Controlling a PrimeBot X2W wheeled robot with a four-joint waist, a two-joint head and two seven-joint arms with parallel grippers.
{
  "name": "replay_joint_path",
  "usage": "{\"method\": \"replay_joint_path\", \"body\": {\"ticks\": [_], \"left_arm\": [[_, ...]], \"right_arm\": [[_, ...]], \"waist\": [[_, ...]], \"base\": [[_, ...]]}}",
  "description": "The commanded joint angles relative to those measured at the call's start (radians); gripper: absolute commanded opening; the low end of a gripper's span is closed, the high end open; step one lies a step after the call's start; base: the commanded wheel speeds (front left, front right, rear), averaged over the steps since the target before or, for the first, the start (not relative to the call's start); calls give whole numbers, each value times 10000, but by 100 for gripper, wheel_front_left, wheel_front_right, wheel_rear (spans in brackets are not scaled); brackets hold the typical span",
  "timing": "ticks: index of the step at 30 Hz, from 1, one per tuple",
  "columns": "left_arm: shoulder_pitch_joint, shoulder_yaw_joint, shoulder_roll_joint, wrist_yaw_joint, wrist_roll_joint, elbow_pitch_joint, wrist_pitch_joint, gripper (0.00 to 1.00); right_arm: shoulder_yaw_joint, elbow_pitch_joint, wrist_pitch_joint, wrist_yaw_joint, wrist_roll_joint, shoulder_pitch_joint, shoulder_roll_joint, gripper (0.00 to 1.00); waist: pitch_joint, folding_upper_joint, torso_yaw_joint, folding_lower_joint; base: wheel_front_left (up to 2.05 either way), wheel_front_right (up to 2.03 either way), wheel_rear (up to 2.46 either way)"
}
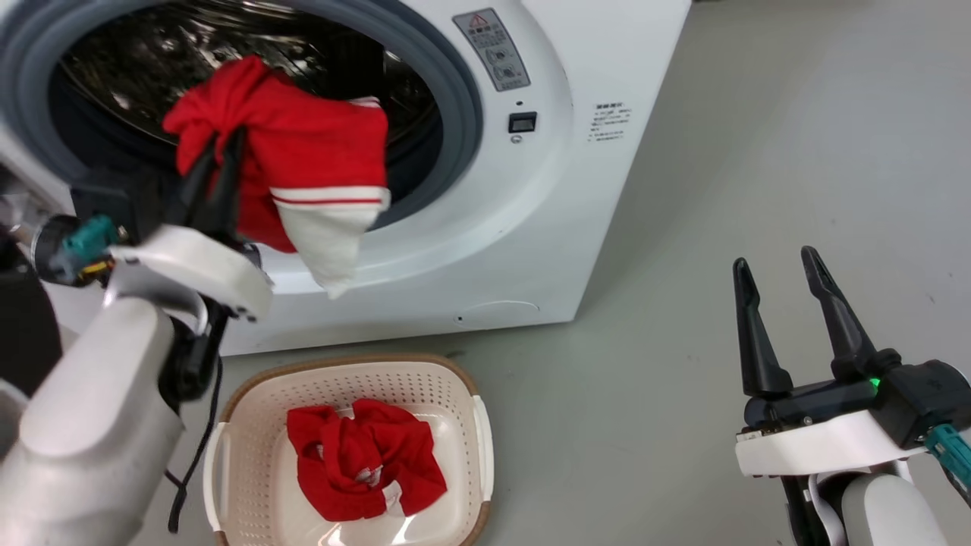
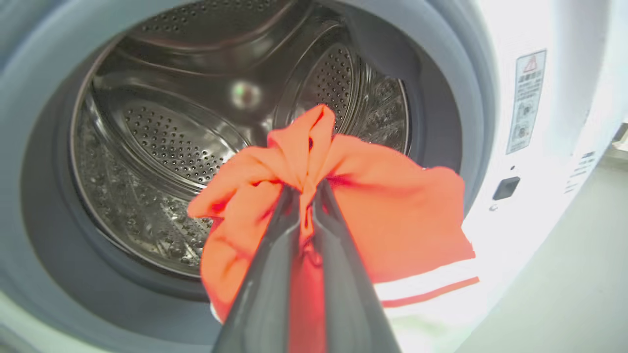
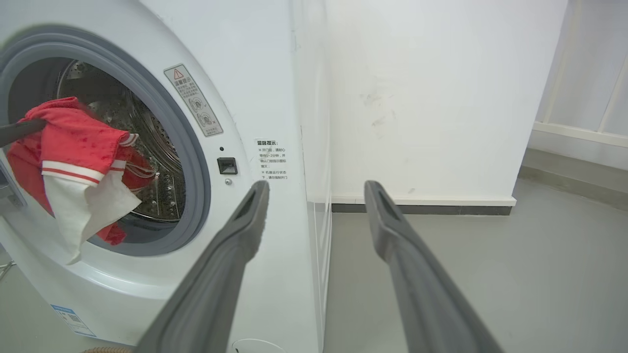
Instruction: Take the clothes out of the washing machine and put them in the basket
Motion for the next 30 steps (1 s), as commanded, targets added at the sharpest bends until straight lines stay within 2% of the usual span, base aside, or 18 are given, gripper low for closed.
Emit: {"method": "replay_joint_path", "body": {"ticks": [1, 7, 11, 18, 25, 30], "left_arm": [[264, 67, 21, 93, 56, -229, -56, 0], [1879, 458, 134, 641, 302, -2237, -86, 0], [2870, 387, 319, 907, 339, -3349, -29, 0], [4085, -53, 490, 1106, 120, -4457, 585, 0], [4434, -654, 214, 762, -26, -3629, 823, 0], [4090, -1058, -276, 91, -128, -2203, 678, 0]], "right_arm": [[-32, 38, -24, -7, -66, 130, -1, 100], [-220, 64, -24, -7, -129, 179, -1, 100], [-365, 27, -24, -7, -152, 272, 0, 100], [-361, 28, -24, -7, -343, 309, -1, 100], [-182, -155, -24, -7, -535, -52, 0, 100], [-148, -234, -24, -7, -539, -298, -1, 100]], "waist": [[-198, -1, 188, 2], [-574, -1, 498, 2], [-692, -1, 775, 2], [-604, -1, 1150, 2], [77, -1, 1134, 2], [829, -1, 865, 2]], "base": [[0, 0, 0], [0, 0, 0], [0, 0, 0], [0, 0, 0], [0, 0, 0], [0, 0, 0]]}}
